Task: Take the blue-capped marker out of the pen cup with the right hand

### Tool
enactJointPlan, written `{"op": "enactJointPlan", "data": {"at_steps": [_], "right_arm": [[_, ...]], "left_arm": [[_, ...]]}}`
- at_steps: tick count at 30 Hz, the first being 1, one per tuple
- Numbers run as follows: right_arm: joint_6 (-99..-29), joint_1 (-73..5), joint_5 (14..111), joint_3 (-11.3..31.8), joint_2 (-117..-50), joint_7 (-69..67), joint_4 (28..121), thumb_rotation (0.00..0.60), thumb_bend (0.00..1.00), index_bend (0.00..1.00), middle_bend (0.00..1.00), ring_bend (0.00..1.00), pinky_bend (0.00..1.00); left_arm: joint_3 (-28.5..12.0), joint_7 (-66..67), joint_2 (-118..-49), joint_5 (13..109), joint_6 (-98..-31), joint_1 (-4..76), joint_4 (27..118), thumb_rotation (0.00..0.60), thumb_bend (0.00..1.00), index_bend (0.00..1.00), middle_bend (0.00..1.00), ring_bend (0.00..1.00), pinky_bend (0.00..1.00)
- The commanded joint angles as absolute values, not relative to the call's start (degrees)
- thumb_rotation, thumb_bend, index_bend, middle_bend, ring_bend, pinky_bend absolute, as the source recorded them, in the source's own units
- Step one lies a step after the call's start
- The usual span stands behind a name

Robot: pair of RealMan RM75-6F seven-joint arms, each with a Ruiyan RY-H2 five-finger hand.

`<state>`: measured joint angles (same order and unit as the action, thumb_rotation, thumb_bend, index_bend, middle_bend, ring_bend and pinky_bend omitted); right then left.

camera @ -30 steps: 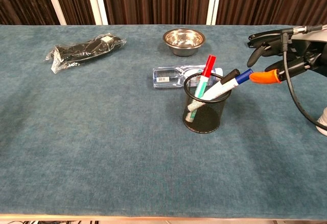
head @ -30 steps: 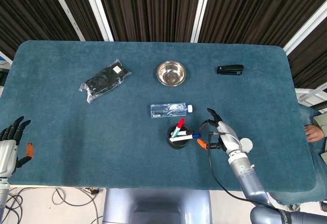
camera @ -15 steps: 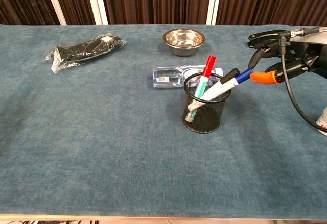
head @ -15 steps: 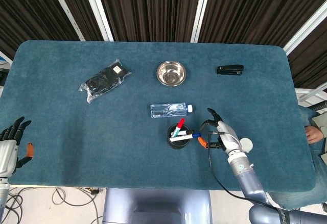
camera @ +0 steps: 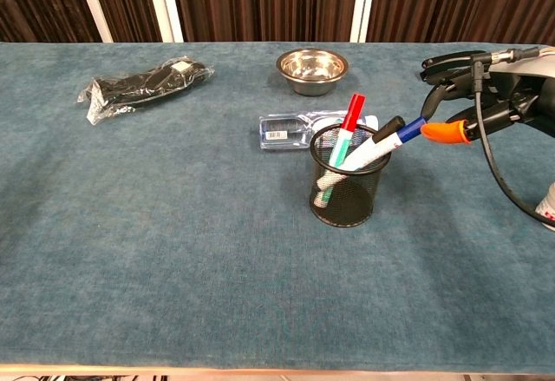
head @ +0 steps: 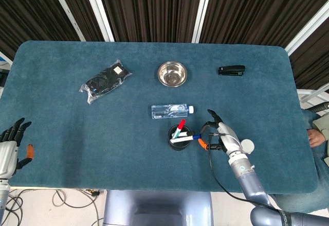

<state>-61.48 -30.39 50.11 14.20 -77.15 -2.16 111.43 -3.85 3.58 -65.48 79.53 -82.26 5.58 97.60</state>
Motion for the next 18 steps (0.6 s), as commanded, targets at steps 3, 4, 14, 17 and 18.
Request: {"op": "enactJointPlan", "data": {"at_steps": [3,4,14,17,18], "right_arm": [[-61.4,-30.3,50.0,14.3,-77.2,-2.2,111.6,0.6,0.42,0.57,0.0,0.04,0.16],[-61.4,-30.3,50.0,14.3,-77.2,-2.3,111.7,0.6,0.42,0.57,0.0,0.04,0.16],[-62.3,-29.7,51.4,15.3,-75.6,-2.9,113.7,0.6,0.43,0.58,0.0,0.04,0.16],[-62.9,-29.4,52.0,16.0,-74.6,-3.3,114.9,0.6,0.43,0.58,0.0,0.04,0.16],[-63.1,-29.3,52.2,16.2,-74.2,-3.5,115.2,0.6,0.43,0.58,0.0,0.04,0.16]], "left_arm": [[-3.9,3.6,-65.5,79.5,-82.2,5.6,97.6,0.6,0.56,0.13,0.03,0.11,0.14],[-3.9,3.6,-65.5,79.4,-82.2,5.6,97.6,0.6,0.56,0.13,0.03,0.11,0.14],[-3.8,3.6,-65.4,79.4,-82.1,5.6,97.8,0.6,0.56,0.13,0.03,0.11,0.14],[-3.8,3.6,-65.4,79.4,-82.2,5.6,97.8,0.6,0.56,0.13,0.03,0.11,0.14],[-3.8,3.6,-65.4,79.4,-82.2,5.6,97.8,0.6,0.56,0.13,0.03,0.11,0.14]]}}
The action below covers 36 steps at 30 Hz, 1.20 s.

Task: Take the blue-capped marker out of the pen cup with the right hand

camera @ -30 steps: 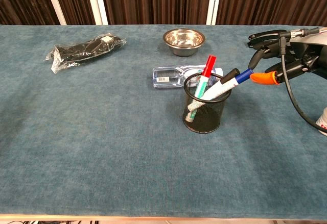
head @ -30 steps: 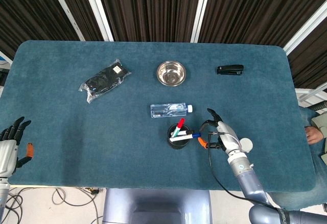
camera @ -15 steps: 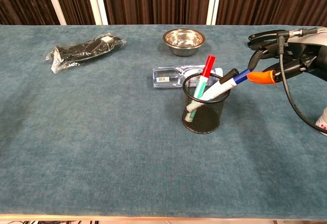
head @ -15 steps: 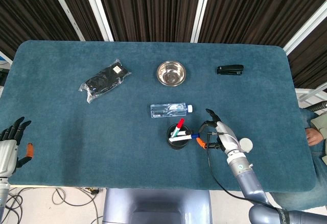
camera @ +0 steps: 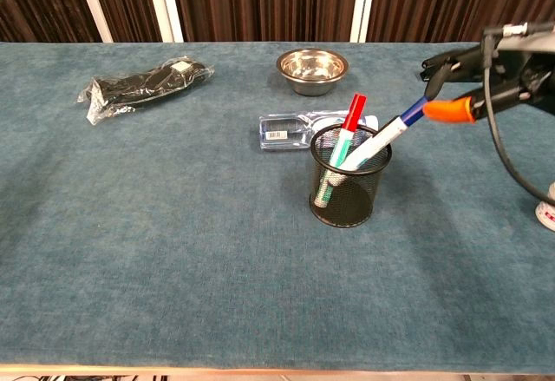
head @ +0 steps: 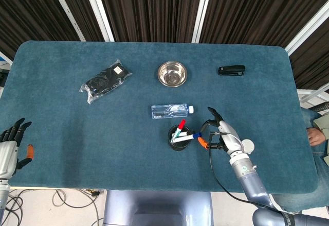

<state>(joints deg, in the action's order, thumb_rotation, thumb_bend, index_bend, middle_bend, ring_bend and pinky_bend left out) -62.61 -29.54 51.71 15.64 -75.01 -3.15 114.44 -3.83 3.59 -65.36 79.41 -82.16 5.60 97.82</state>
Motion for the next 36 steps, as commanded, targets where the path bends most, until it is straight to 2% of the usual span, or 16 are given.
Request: {"op": "enactJointPlan", "data": {"at_steps": [1,15,19,25,36], "right_arm": [[-63.4,-29.2,52.4,16.7,-73.6,-3.7,115.6,0.6,0.43,0.58,0.0,0.04,0.16],[-62.9,-29.0,49.5,26.0,-60.8,-7.8,120.1,0.6,0.43,0.59,0.0,0.04,0.16],[-62.0,-29.0,47.6,27.5,-57.6,-8.6,119.8,0.6,0.43,0.59,0.0,0.04,0.16],[-59.8,-28.6,46.2,26.2,-56.4,-9.4,117.2,0.6,0.43,0.59,0.0,0.04,0.16],[-56.2,-29.9,47.9,19.7,-63.0,-7.8,108.1,0.6,0.43,0.59,0.0,0.04,0.16]], "left_arm": [[-3.8,3.6,-65.4,79.4,-82.2,5.6,97.9,0.6,0.56,0.13,0.03,0.11,0.14],[-3.8,3.6,-65.3,79.3,-82.1,5.6,98.0,0.6,0.56,0.13,0.03,0.11,0.14],[-3.8,3.6,-65.3,79.3,-82.1,5.6,98.0,0.6,0.56,0.13,0.03,0.11,0.14],[-3.7,3.6,-65.3,79.3,-82.0,5.6,98.0,0.6,0.56,0.13,0.03,0.11,0.14],[-3.8,3.7,-65.3,78.9,-81.9,5.6,98.2,0.6,0.56,0.13,0.03,0.11,0.14]]}}
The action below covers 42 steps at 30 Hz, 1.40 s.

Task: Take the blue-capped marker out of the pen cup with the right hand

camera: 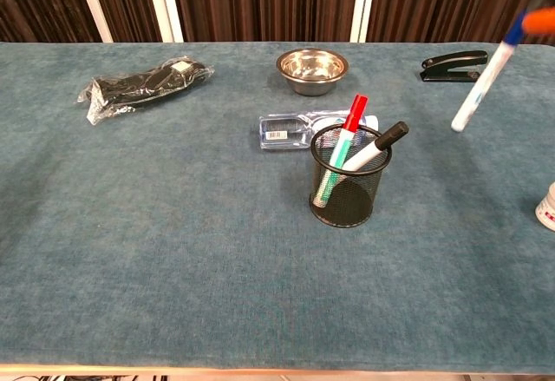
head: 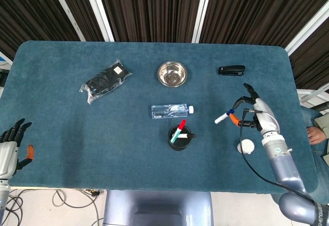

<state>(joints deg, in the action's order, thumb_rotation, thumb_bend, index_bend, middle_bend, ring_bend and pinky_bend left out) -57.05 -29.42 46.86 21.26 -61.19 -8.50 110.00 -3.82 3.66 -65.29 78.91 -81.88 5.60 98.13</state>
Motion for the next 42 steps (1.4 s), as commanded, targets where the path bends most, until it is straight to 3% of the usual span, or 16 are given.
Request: {"op": "enactJointPlan", "data": {"at_steps": [1,13,24,33,42], "right_arm": [[-55.8,-29.9,48.4,19.3,-63.3,-7.8,107.6,0.6,0.44,0.59,0.0,0.04,0.16],[-57.0,-32.1,51.5,14.6,-67.4,1.7,104.4,0.6,0.43,0.58,0.0,0.03,0.16],[-56.6,-33.2,50.4,14.1,-67.8,4.2,105.9,0.6,0.27,0.2,0.0,0.03,0.16],[-59.0,-30.7,55.2,15.1,-64.5,-0.1,109.9,0.6,0.26,0.16,0.0,0.03,0.16],[-68.5,-23.7,64.1,10.4,-62.7,0.3,106.8,0.6,0.26,0.11,0.0,0.04,0.16]], "left_arm": [[-3.8,3.6,-65.3,78.9,-81.8,5.6,98.2,0.6,0.56,0.13,0.03,0.11,0.15],[-3.7,3.5,-65.1,78.9,-81.8,5.6,98.3,0.6,0.56,0.13,0.03,0.11,0.15],[-3.8,3.7,-65.1,78.5,-81.4,5.7,98.4,0.6,0.56,0.13,0.03,0.11,0.15],[-3.8,3.6,-65.0,78.2,-81.3,5.7,98.5,0.6,0.56,0.13,0.03,0.11,0.16],[-3.8,3.9,-65.1,78.5,-81.6,5.6,98.4,0.6,0.56,0.13,0.03,0.11,0.16]]}}
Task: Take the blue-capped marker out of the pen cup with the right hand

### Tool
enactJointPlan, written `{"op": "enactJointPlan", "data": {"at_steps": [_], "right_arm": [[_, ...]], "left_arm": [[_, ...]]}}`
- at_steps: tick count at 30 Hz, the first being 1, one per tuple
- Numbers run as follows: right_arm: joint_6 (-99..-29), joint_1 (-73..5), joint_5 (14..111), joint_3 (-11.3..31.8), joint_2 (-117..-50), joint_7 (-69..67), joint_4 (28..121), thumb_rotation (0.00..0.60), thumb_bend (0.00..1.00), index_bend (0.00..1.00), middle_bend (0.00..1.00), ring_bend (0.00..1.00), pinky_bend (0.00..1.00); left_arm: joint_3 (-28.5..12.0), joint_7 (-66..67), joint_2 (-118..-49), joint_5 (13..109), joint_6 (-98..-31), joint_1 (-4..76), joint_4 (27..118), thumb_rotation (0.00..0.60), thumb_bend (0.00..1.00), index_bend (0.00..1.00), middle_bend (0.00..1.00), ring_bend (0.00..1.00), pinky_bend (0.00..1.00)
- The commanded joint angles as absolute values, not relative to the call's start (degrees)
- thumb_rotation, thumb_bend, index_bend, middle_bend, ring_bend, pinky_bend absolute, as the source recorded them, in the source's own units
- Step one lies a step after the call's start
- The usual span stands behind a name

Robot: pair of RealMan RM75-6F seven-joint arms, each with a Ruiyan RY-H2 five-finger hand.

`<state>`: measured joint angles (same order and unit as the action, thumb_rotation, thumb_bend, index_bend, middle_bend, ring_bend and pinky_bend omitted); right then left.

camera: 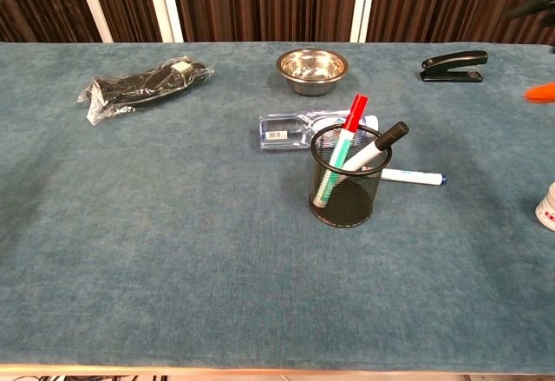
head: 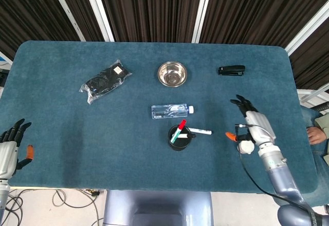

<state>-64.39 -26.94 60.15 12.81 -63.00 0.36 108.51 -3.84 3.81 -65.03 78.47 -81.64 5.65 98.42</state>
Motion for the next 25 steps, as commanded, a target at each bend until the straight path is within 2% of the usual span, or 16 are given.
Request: {"op": "enactJointPlan", "data": {"at_steps": [1,6,15,21,25], "right_arm": [[-69.8,-22.5,66.0,9.3,-62.8,-0.1,106.2,0.6,0.26,0.11,0.0,0.04,0.16],[-78.3,-16.3,76.7,3.5,-65.5,-0.3,100.1,0.6,0.26,0.1,0.0,0.03,0.16],[-93.1,-7.7,86.4,-0.8,-73.4,2.6,88.7,0.6,0.24,0.08,0.0,0.03,0.16],[-96.7,-5.5,89.5,-1.4,-75.5,5.3,86.2,0.6,0.24,0.07,0.0,0.03,0.16],[-95.5,-5.3,90.5,-2.2,-74.9,6.8,87.1,0.6,0.24,0.07,0.0,0.03,0.16]], "left_arm": [[-3.8,4.0,-65.1,78.5,-81.6,5.7,98.4,0.6,0.56,0.13,0.03,0.11,0.16],[-3.7,4.5,-65.4,78.8,-82.0,5.6,98.2,0.6,0.56,0.13,0.03,0.11,0.16],[-3.8,5.1,-65.5,78.5,-82.2,5.5,98.2,0.6,0.56,0.13,0.03,0.11,0.16],[-3.7,5.3,-65.4,78.9,-82.3,5.5,98.2,0.6,0.56,0.13,0.03,0.11,0.16],[-3.7,5.2,-65.4,79.2,-82.6,5.5,98.1,0.6,0.56,0.13,0.03,0.11,0.16]]}}
